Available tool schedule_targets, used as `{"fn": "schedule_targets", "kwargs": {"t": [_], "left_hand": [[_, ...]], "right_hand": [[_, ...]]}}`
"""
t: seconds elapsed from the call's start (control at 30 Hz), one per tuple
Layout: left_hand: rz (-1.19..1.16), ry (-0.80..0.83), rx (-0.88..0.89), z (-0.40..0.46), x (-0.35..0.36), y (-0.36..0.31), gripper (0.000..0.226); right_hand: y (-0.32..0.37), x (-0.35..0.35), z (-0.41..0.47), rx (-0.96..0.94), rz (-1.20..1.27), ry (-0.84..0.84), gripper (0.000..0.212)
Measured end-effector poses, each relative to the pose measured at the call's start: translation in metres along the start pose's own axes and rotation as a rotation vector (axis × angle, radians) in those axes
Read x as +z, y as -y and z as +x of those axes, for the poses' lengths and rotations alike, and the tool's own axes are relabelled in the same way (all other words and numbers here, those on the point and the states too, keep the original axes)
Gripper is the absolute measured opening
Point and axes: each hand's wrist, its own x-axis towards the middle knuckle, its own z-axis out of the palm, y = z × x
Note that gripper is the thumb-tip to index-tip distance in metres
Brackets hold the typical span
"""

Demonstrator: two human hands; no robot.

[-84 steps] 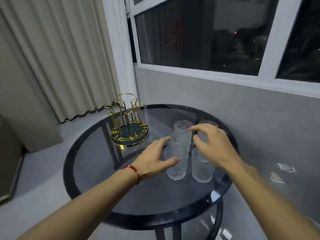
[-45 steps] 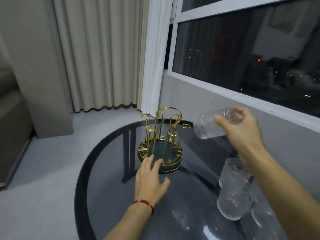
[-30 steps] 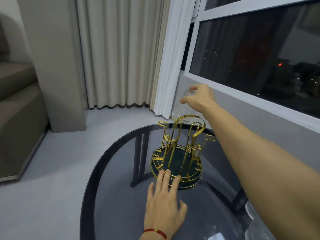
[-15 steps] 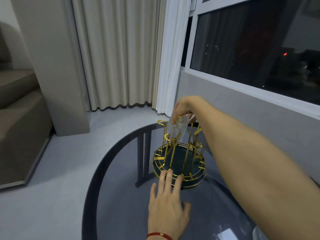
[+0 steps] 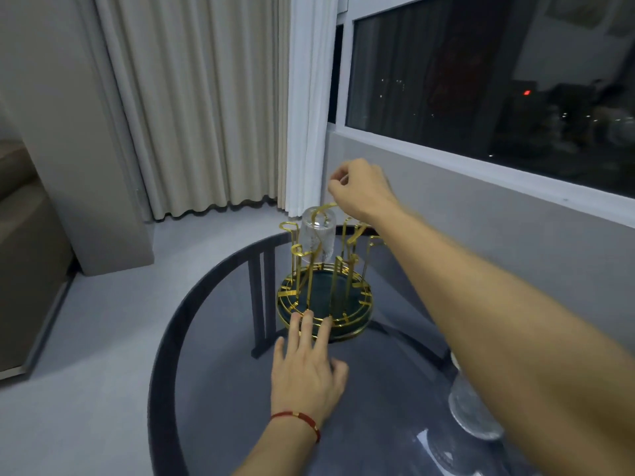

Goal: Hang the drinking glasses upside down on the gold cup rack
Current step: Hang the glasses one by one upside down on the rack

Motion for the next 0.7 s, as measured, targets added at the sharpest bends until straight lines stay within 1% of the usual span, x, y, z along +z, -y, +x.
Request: {"fn": "schedule_targets", "kwargs": {"t": [0.07, 0.2, 0.27, 0.33, 0.37, 0.43, 0.5, 0.57, 0.63, 0.67, 0.7], "left_hand": [[0.024, -0.002, -0.008, -0.001, -0.003, 0.000, 0.070], [0.047, 0.014, -0.034, -0.007, -0.007, -0.007, 0.068], [0.050, 0.039, -0.042, -0.012, -0.009, -0.016, 0.068], [0.083, 0.073, -0.010, -0.023, -0.011, -0.032, 0.071], [0.065, 0.087, 0.012, -0.029, -0.013, -0.041, 0.074], [-0.037, 0.088, 0.087, -0.043, -0.021, -0.069, 0.076], [-0.211, 0.057, 0.188, -0.059, -0.030, -0.096, 0.068], [-0.386, 0.055, 0.305, -0.078, -0.038, -0.120, 0.052], [-0.512, 0.111, 0.377, -0.097, -0.040, -0.142, 0.041], [-0.564, 0.157, 0.389, -0.106, -0.040, -0.152, 0.040], [-0.612, 0.210, 0.390, -0.113, -0.038, -0.162, 0.043]], "right_hand": [[-0.004, -0.018, -0.043, -0.019, 0.019, -0.061, 0.027], [-0.023, -0.055, -0.155, -0.085, -0.034, -0.022, 0.027], [-0.038, -0.070, -0.208, -0.100, -0.067, -0.041, 0.028], [-0.060, -0.085, -0.259, -0.060, -0.039, -0.121, 0.028], [-0.073, -0.090, -0.279, -0.028, -0.009, -0.192, 0.026], [-0.103, -0.101, -0.319, 0.055, 0.026, -0.361, 0.021], [-0.129, -0.114, -0.347, 0.175, 0.042, -0.462, 0.019], [-0.152, -0.126, -0.362, 0.336, 0.091, -0.480, 0.012], [-0.172, -0.136, -0.371, 0.516, 0.149, -0.471, 0.003], [-0.180, -0.139, -0.374, 0.615, 0.192, -0.424, 0.006], [-0.187, -0.140, -0.376, 0.704, 0.261, -0.343, 0.010]]}}
